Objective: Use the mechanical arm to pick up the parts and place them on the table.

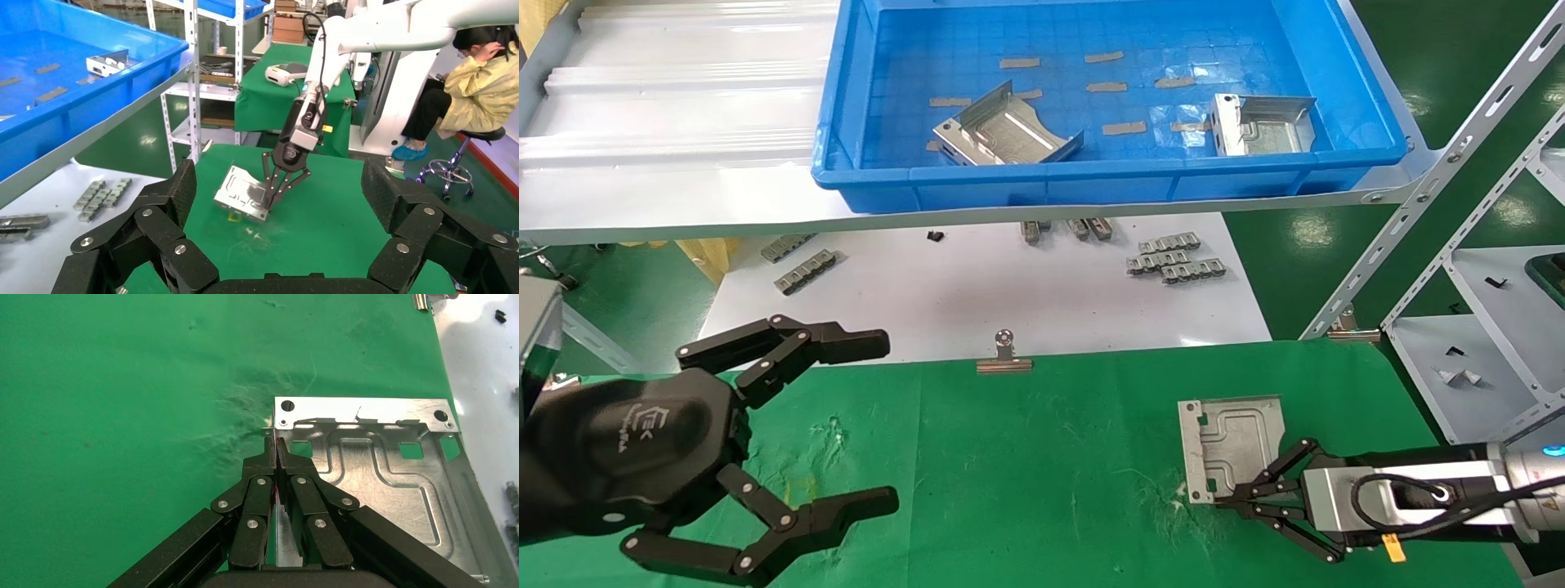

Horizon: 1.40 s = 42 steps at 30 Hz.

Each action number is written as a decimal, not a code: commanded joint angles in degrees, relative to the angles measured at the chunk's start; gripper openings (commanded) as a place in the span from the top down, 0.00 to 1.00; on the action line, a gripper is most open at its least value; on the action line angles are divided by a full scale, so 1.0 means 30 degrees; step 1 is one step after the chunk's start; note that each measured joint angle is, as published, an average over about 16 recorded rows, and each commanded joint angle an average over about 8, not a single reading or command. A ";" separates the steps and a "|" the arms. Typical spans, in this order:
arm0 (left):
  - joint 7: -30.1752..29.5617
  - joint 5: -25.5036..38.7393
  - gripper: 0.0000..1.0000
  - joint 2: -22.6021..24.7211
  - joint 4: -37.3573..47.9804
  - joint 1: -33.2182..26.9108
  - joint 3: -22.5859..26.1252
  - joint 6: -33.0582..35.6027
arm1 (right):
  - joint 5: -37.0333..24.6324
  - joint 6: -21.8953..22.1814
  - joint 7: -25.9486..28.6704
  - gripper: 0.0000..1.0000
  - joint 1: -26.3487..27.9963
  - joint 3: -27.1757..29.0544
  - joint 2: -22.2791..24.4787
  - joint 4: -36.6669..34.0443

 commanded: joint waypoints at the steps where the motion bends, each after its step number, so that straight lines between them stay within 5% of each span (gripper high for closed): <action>1: 0.0000 0.0000 0.00 0.0000 0.0000 0.0000 0.0000 0.0000 | -0.0312 -0.0249 -0.0447 1.00 0.0395 -0.0157 -0.0493 -0.0883; 3: 0.0000 0.0000 0.00 0.0000 0.0000 0.0000 0.0000 0.0000 | -0.0401 -0.0217 -0.1021 0.92 0.0561 -0.0179 -0.0905 -0.1659; 9: 0.0000 0.0000 0.00 0.0000 0.0000 0.0000 0.0000 0.0000 | -0.0599 -0.0140 -0.2471 0.18 0.0838 -0.0253 -0.1858 -0.3541; 11: 0.0000 0.0000 0.00 0.0000 0.0000 0.0000 0.0000 0.0000 | -0.0741 -0.0262 -0.2730 0.01 0.0961 -0.0346 -0.2091 -0.4029; 25: 0.0000 0.0000 0.00 0.0000 0.0000 0.0000 0.0001 0.0000 | -0.1167 -0.1070 -0.4460 0.00 0.2143 -0.0584 -0.2830 -0.6022; 42: 0.0001 -0.0002 0.00 -0.0001 0.0003 0.0004 -0.0001 -0.0005 | 0.1704 -0.2922 0.0548 0.00 0.3281 0.0935 -0.2252 -0.6261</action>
